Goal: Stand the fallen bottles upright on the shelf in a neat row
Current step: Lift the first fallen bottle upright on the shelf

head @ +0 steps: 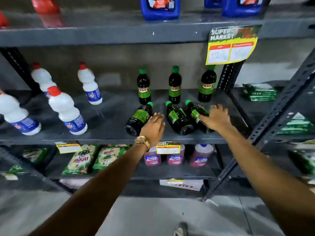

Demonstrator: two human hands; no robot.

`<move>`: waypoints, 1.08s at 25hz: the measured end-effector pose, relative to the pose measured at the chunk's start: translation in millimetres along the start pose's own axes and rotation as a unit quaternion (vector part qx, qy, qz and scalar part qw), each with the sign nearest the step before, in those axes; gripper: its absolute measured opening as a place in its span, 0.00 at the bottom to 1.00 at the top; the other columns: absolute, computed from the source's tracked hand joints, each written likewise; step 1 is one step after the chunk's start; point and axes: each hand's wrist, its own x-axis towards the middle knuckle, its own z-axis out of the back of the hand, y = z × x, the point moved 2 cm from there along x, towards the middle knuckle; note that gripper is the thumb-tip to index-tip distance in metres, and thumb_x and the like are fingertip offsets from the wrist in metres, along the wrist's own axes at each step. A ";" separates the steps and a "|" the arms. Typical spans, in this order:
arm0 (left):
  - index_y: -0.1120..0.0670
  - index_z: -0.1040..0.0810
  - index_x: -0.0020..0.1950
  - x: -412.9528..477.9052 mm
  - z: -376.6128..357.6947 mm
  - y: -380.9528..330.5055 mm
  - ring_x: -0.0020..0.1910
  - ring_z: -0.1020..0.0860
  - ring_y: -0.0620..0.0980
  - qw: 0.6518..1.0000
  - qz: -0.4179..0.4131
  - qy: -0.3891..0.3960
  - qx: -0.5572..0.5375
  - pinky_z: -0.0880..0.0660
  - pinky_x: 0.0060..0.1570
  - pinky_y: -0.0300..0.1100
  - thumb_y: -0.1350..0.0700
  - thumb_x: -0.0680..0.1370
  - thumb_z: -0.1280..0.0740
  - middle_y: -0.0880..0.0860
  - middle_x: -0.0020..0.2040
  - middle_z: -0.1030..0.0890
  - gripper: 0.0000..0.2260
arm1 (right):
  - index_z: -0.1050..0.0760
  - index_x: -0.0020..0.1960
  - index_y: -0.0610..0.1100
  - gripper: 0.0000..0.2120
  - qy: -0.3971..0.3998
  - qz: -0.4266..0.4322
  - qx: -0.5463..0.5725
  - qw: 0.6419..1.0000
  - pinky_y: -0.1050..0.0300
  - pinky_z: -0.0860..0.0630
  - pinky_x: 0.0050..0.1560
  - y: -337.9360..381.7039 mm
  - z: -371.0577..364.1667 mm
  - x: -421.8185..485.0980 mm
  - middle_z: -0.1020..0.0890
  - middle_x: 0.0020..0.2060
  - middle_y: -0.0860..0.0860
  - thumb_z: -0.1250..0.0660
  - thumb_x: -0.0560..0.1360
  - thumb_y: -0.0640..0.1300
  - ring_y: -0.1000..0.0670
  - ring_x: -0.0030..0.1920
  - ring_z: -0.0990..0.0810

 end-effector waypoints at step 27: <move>0.56 0.41 0.74 15.8 -63.5 25.5 0.75 0.42 0.50 0.986 0.046 -0.038 0.156 0.50 0.75 0.45 0.47 0.77 0.53 0.55 0.75 0.37 0.27 | 0.34 0.68 0.45 0.44 -0.241 -0.040 0.415 0.877 0.56 0.29 0.60 -60.6 -78.3 64.6 0.23 0.57 0.50 0.17 0.58 0.45 0.51 0.58 0.25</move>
